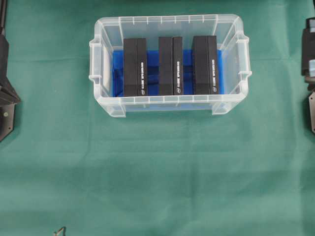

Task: Take the box out of the case with the right arm.
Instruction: 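Raise the right gripper and open it above the case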

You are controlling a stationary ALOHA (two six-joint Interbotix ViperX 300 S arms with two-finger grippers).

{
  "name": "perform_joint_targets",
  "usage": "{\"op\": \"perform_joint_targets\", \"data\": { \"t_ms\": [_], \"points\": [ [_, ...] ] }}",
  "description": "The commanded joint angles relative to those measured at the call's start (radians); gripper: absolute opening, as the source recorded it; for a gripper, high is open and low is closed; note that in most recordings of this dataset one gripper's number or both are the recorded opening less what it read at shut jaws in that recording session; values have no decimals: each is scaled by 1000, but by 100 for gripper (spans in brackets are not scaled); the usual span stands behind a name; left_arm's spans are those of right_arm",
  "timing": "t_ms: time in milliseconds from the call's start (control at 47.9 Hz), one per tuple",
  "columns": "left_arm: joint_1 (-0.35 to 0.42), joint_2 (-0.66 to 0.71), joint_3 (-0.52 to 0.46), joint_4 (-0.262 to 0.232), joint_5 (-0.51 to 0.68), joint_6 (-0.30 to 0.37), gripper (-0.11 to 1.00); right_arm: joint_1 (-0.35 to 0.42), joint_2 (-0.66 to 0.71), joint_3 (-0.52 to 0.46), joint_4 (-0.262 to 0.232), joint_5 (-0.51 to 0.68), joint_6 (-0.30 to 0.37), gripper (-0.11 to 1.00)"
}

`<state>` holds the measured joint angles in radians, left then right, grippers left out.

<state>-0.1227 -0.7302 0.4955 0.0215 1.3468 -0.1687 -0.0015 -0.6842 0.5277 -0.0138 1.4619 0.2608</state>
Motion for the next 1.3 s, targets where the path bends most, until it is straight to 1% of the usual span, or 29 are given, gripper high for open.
{"op": "perform_joint_targets", "data": {
  "t_ms": [0, 84, 146, 209, 251, 334, 418, 522, 543, 627, 690, 731, 773, 794, 920, 1024, 1087, 1170, 1233, 1275],
  "points": [
    [-5, 2, -25, 2, 2, 0, 0, -2, 6, -25, -3, 3, 2, 0],
    [-5, 2, -25, 2, 0, -2, 0, -2, 8, -25, -8, 2, 9, 0],
    [-5, 2, -25, 2, 0, -2, 0, -2, 8, -25, -11, 5, 31, 0],
    [-5, 2, -25, 2, 0, -2, 0, -2, 8, -25, -12, 11, 84, 0],
    [-5, 2, -25, 3, 0, -2, 0, 0, 8, -26, -12, 14, 138, 0],
    [-5, 2, -25, 2, 0, -2, 0, -2, 11, -28, -12, 17, 302, 0],
    [-5, 2, -25, 2, 2, -2, 0, -2, 15, -29, -14, 17, 488, 0],
    [-5, 2, -26, 2, 0, -2, 0, -2, 21, -31, -28, 34, 742, 0],
    [-5, 2, -25, 2, 0, -2, 0, -2, 23, -31, -31, 44, 824, 0],
    [-5, 2, -26, 2, 0, -2, 0, -2, 21, -31, -32, 78, 1014, 0],
    [-5, 2, -26, 2, 2, -2, 0, -2, 18, -31, -31, 95, 1126, 0],
    [-5, 2, -26, 2, 2, -2, 0, 0, 17, -32, -31, 98, 1169, 0],
    [-5, 2, -26, 2, 2, -2, 0, -2, 15, -32, -31, 97, 1195, 0],
    [-5, 2, -25, 2, 2, -2, 0, -2, 15, -32, -34, 95, 1197, 0],
    [-5, 2, -26, 2, 2, -2, 0, -2, 23, -34, -37, 78, 1184, 0],
    [-5, 2, -26, 2, 3, -5, 0, -6, 34, -35, -49, 63, 1181, 0],
    [-5, 2, -26, 2, 3, -5, 0, -31, 37, -37, -71, 58, 1177, 0],
    [-5, 5, -26, 2, 5, -5, 0, -81, 37, -37, -87, 55, 1160, 0],
    [-5, 6, -28, 2, 5, -5, 0, -129, 37, -37, -92, 57, 1127, 0],
    [-5, 8, -28, 2, 6, -5, 0, -172, 37, -38, -94, 57, 1086, 0]
  ]
}}
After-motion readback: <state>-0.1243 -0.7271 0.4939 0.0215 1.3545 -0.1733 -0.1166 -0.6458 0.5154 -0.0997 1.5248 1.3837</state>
